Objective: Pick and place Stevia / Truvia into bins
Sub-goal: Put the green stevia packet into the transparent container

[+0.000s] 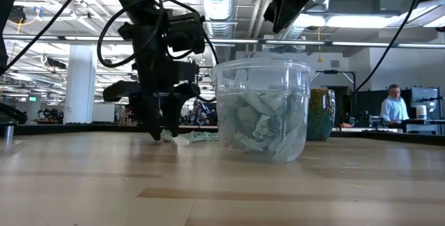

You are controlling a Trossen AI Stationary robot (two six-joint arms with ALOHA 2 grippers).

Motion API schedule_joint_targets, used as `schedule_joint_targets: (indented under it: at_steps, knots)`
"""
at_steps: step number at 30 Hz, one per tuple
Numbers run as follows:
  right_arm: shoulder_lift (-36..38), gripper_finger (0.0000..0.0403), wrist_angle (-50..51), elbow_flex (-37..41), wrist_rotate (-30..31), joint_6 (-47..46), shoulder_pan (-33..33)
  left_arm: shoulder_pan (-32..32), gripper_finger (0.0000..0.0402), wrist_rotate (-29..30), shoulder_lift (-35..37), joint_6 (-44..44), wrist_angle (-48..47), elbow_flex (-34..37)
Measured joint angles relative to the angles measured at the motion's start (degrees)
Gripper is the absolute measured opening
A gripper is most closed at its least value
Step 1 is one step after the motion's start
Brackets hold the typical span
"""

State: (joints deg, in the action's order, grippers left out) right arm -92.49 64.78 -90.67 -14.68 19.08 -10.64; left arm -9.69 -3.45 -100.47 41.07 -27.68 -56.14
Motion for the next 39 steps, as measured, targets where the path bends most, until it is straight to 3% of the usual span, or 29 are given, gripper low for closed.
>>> schedule_joint_targets:
  at_steps: [14,22,30,36,39]
  knots:
    - [-0.02,0.0074,0.10,0.00,-0.02,-0.10,-0.01,0.02,0.0010,-0.38,0.00,-10.18,0.17,0.04]
    - [-0.02,0.0074,0.99,0.00,-0.02,-0.05,-0.04,0.00,0.0002,-0.96,0.43,-19.18,-3.93,-3.38]
    - [-0.02,0.0074,2.54,0.00,-0.04,-0.14,-1.69,0.00,0.0000,-6.64,4.42,-26.27,-7.07,-10.15]
    - [-0.02,0.0074,2.55,0.00,-0.04,-0.20,-3.96,1.58,0.0000,-16.51,5.86,-34.61,1.12,-14.83]
    - [-0.04,0.0074,2.55,0.00,-0.04,-0.19,-5.40,4.59,0.0000,-17.43,5.86,-36.66,7.31,-16.76]
